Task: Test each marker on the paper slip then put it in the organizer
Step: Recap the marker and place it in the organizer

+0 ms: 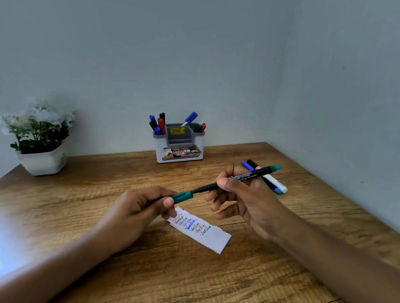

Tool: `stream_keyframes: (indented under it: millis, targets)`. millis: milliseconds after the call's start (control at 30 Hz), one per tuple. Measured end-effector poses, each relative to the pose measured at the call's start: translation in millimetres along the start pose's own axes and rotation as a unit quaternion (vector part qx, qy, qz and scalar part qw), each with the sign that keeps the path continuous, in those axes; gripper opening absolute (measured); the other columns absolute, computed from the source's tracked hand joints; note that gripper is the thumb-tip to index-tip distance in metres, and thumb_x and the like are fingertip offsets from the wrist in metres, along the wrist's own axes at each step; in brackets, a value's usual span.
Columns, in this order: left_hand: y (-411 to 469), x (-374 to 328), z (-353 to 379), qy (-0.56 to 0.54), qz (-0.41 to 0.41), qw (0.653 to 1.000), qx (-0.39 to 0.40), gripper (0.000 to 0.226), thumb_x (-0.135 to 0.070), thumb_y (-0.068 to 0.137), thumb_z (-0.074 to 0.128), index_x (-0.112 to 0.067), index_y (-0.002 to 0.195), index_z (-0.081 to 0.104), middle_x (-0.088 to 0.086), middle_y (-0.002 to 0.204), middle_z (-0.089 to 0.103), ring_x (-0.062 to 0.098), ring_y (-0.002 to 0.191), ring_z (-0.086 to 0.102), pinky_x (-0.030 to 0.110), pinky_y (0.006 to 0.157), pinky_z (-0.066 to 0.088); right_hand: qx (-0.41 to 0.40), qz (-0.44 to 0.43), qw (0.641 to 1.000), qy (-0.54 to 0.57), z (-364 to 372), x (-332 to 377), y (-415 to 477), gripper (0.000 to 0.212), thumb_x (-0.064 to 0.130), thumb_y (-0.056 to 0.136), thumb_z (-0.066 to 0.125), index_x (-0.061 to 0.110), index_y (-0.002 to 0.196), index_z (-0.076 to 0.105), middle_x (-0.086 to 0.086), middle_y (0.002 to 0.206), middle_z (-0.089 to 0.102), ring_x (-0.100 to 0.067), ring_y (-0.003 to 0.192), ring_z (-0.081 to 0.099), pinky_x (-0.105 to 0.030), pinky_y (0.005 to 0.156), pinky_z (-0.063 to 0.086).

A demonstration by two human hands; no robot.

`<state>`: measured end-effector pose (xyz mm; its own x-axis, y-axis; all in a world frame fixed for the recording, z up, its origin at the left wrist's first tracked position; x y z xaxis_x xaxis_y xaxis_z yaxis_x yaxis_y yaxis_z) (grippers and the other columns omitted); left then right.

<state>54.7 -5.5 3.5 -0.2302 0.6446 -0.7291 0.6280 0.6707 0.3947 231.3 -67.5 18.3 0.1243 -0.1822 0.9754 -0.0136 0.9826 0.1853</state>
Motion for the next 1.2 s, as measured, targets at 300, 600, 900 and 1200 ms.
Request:
stream_keyframes:
  millis: [300,600,900,1200]
  targets:
    - [2.9,-9.4,5.0,-0.115,-0.035,0.993,0.011,0.038,-0.055,0.086,0.056,-0.021,0.075,0.071,0.002,0.073,0.067,0.012,0.069,0.061,0.019,0.07,0.05,0.0,-0.023,0.998,-0.057,0.7,5.9,-1.8,0.02,0.027,0.072,0.066,0.013,0.084,0.059,-0.006,0.071,0.07,-0.016,0.057,0.062,-0.028,0.047,0.052]
    - [3.5,-24.4,21.0,-0.216,-0.134,0.966,-0.042,0.023,-0.023,0.087,0.056,-0.01,0.072,0.069,0.004,0.06,0.064,0.013,0.057,0.059,0.025,0.063,0.054,-0.022,0.002,0.999,-0.031,9.3,-4.8,-1.1,0.01,0.03,0.075,0.067,0.024,0.072,0.06,0.002,0.055,0.057,-0.008,0.041,0.039,-0.018,0.038,0.027]
    - [-1.3,-26.3,29.5,-0.296,-0.217,0.929,-0.045,0.032,-0.03,0.074,0.062,-0.005,0.091,0.071,0.01,0.071,0.07,0.013,0.054,0.061,0.024,0.059,0.056,-0.03,0.021,0.999,-0.039,5.4,-3.4,-0.5,0.019,0.034,0.077,0.065,0.017,0.085,0.062,0.006,0.058,0.058,-0.005,0.044,0.041,-0.016,0.039,0.029]
    - [24.4,7.5,-12.8,-0.278,-0.236,0.912,-0.186,0.017,-0.021,0.09,0.058,-0.015,0.099,0.071,0.009,0.103,0.073,0.021,0.096,0.066,0.038,0.085,0.053,-0.085,0.002,0.996,-0.011,-21.9,17.2,11.2,0.011,0.022,0.083,0.061,0.019,0.092,0.068,-0.001,0.082,0.065,-0.009,0.068,0.058,-0.022,0.048,0.048]
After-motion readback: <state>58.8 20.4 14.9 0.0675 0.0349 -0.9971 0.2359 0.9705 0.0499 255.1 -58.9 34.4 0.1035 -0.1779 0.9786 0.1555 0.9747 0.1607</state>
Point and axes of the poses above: each hand's wrist, its own y-axis towards the middle knuckle, its own z-axis out of the palm, x = y × z, the point moved 7 cm from there along y, towards the middle knuckle
